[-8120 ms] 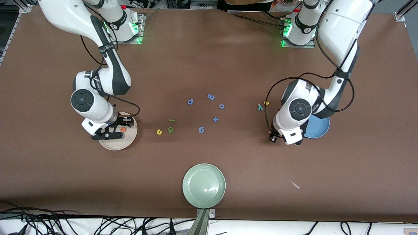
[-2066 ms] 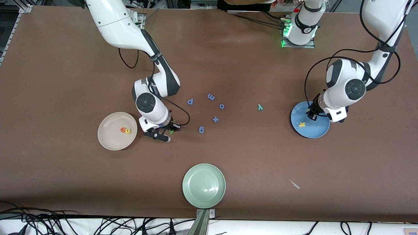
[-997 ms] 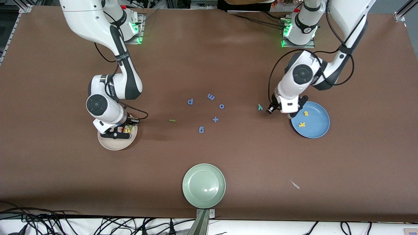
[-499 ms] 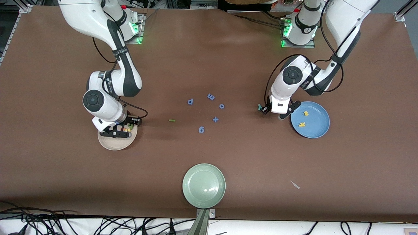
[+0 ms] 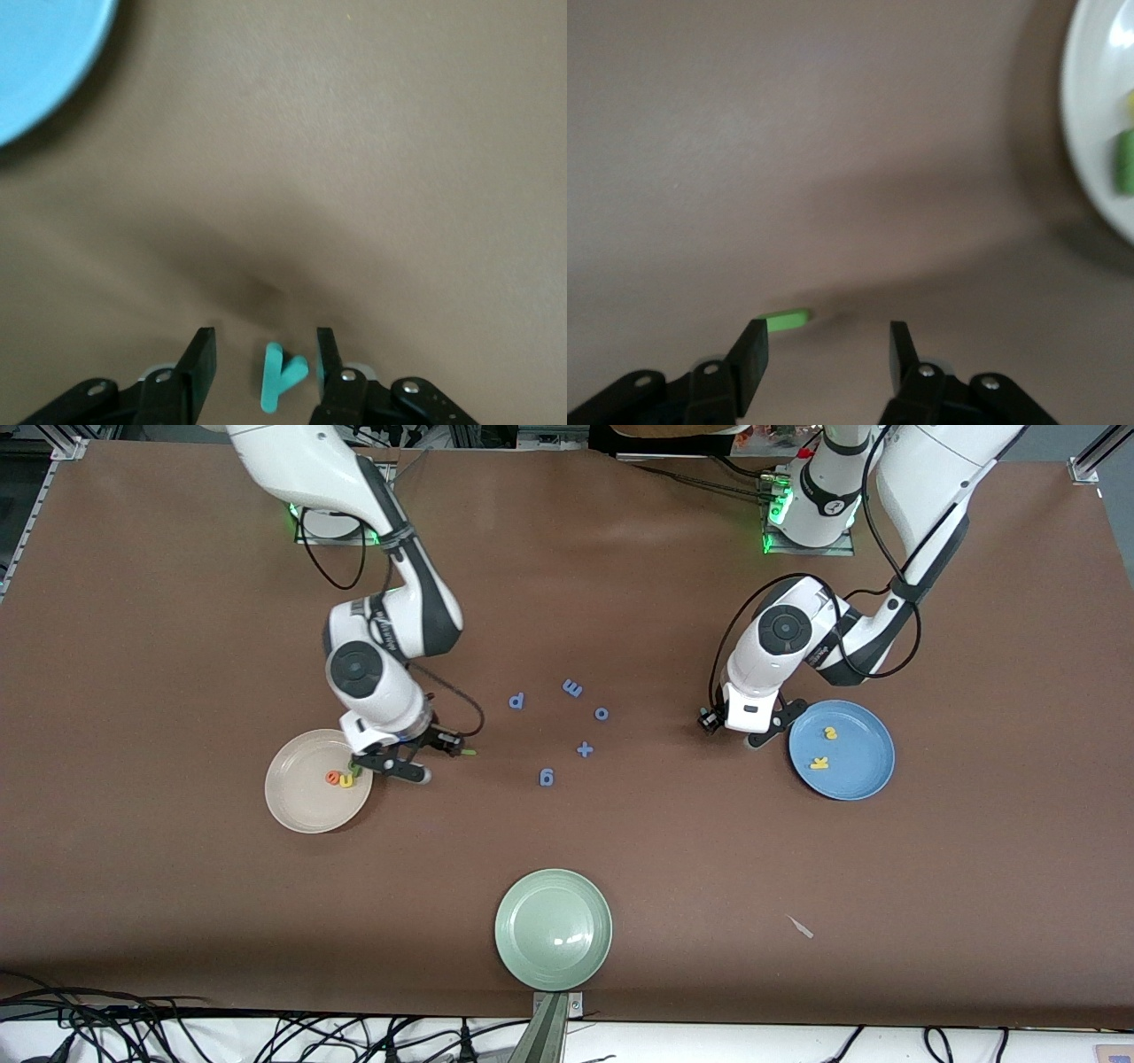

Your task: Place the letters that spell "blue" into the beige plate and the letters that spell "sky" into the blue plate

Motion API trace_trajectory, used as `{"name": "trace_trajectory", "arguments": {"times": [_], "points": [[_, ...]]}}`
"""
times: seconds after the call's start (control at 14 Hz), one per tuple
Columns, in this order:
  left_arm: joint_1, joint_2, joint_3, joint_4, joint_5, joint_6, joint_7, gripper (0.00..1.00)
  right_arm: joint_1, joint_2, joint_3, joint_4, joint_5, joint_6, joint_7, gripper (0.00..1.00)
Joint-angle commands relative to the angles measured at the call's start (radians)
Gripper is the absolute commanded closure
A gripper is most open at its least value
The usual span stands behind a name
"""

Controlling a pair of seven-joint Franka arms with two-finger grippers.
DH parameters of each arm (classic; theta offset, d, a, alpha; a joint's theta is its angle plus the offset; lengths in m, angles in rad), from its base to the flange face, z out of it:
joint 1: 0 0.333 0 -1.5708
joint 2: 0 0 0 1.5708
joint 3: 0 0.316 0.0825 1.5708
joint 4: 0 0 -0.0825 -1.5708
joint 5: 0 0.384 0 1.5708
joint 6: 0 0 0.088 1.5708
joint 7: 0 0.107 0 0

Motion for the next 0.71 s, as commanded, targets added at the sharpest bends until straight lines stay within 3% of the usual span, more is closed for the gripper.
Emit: {"name": "trace_trajectory", "arguments": {"times": [0.0, 0.5, 0.64], "points": [[-0.015, 0.024, 0.0, 0.014, 0.01, -0.001, 0.003, 0.46, 0.013, 0.021, -0.006, 0.004, 0.021, 0.029, 0.039, 0.36], [-0.013, 0.036, 0.0, 0.022, 0.012, -0.002, 0.008, 0.49, 0.065, 0.062, -0.006, 0.002, 0.024, 0.082, 0.042, 0.33], [-0.013, 0.038, 0.0, 0.022, 0.012, -0.002, 0.008, 0.55, 0.069, 0.075, -0.006, -0.004, 0.024, 0.104, 0.042, 0.33]]}}
